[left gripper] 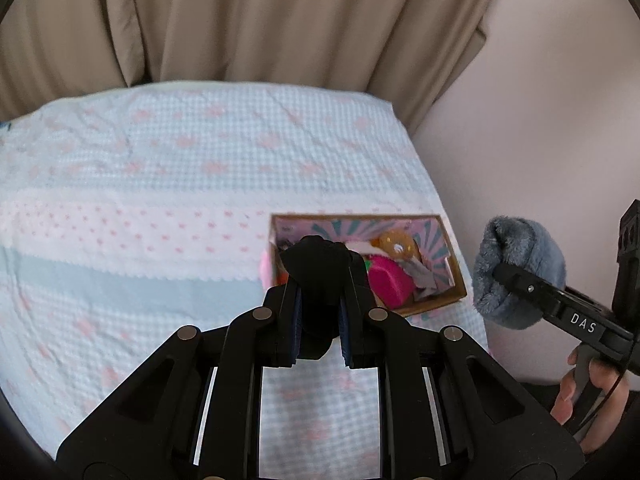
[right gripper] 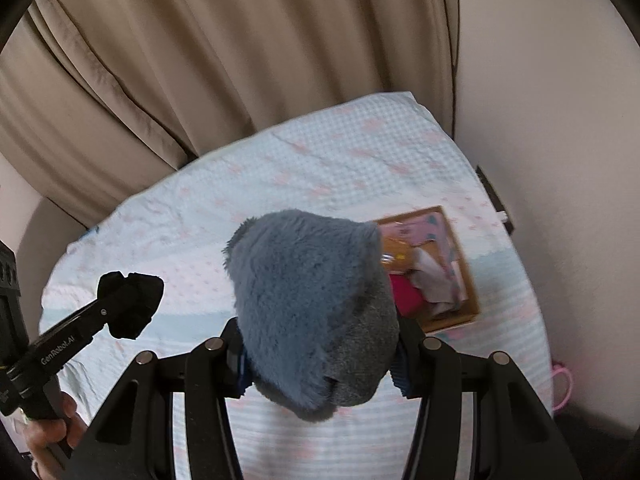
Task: Organize soft objects
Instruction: 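Carry the grey plush into the box with both tools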
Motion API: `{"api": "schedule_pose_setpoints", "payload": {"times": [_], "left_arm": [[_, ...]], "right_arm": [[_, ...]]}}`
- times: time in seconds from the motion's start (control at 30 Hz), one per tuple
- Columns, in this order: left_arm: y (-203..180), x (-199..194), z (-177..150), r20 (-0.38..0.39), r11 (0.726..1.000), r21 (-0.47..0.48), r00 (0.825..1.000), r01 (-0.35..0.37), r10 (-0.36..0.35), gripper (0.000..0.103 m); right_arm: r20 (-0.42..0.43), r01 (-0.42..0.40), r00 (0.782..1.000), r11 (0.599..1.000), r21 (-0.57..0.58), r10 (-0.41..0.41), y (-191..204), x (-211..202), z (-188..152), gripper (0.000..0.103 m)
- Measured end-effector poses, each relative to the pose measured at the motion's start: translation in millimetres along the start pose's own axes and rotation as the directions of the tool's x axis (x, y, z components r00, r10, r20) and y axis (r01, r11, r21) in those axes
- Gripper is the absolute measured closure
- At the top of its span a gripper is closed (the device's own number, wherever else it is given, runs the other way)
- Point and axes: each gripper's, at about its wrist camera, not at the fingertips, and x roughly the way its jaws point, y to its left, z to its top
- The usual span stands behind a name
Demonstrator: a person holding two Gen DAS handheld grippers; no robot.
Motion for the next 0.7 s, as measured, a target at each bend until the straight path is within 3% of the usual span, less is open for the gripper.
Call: {"api": "schedule_pose_setpoints", "payload": {"times": [0.3,0.53,0.7], "left_arm": [[-47,91,4,-0.123,0.997,0.033,0.99,-0.067,0.071,0.09],[-67,172,-1,-0.252,0.994,0.056,0.962,-0.093,0.104,0.09],[-80,207,1,-0.29,0.993,0.076,0.95,-0.095,0.113,0.09]], "right_arm": [[-0.115,0.009,0.993,1.0,-0.024,-0.011,-63,63,9,0.054],[-0.182,0.027,0.983,0.998,-0.057,-0.037,-90,112,11,0.054],[-0.203,0.058,0.976,0.991,-0.12,-0.081,-100,138,9,0.053]]}}
